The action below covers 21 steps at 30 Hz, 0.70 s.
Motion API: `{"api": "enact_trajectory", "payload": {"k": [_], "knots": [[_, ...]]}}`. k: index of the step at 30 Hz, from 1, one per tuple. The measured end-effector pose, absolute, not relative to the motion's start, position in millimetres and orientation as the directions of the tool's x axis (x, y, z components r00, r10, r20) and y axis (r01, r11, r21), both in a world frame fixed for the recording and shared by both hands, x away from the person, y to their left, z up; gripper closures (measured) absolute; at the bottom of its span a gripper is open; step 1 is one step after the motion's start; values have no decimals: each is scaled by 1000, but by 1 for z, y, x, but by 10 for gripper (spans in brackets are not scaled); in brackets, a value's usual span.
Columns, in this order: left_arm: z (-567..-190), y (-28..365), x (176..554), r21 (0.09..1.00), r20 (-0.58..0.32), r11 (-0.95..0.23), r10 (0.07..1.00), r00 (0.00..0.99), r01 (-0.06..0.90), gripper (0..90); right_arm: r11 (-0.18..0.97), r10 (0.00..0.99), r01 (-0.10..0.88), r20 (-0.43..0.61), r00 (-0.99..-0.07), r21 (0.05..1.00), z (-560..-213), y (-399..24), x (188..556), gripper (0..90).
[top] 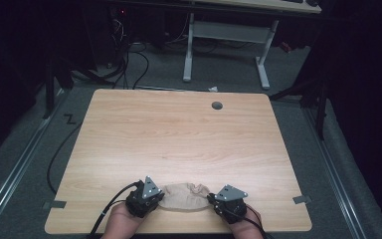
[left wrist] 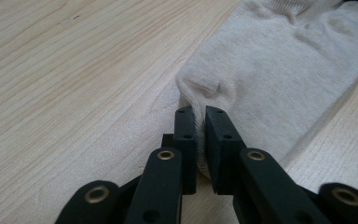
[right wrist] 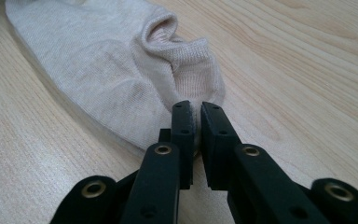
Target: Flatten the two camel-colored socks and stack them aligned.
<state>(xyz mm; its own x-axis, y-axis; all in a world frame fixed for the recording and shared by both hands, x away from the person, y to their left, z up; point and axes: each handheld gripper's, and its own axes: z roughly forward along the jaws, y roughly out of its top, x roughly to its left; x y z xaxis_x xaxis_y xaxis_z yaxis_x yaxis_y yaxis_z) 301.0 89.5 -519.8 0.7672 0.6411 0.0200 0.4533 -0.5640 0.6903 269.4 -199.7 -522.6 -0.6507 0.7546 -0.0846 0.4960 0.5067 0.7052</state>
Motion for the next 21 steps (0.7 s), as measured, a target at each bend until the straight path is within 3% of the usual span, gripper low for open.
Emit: {"api": "enact_trajectory", "payload": {"k": [3,10,17,21], "knots": [[-519,91,301,693,15,-558,644,765,457,766,502,757,497,-82,-648,708,-522,-200,270,803],[-510,98,302,738,-10,-503,659,752,451,553,446,771,475,-56,-634,758,-513,-204,267,711],[-492,131,322,809,33,-428,718,695,403,489,360,830,440,-66,-554,823,-498,-230,279,632],[-492,159,343,820,24,-372,782,623,436,482,280,882,450,-42,-469,848,-495,-258,294,609]]}}
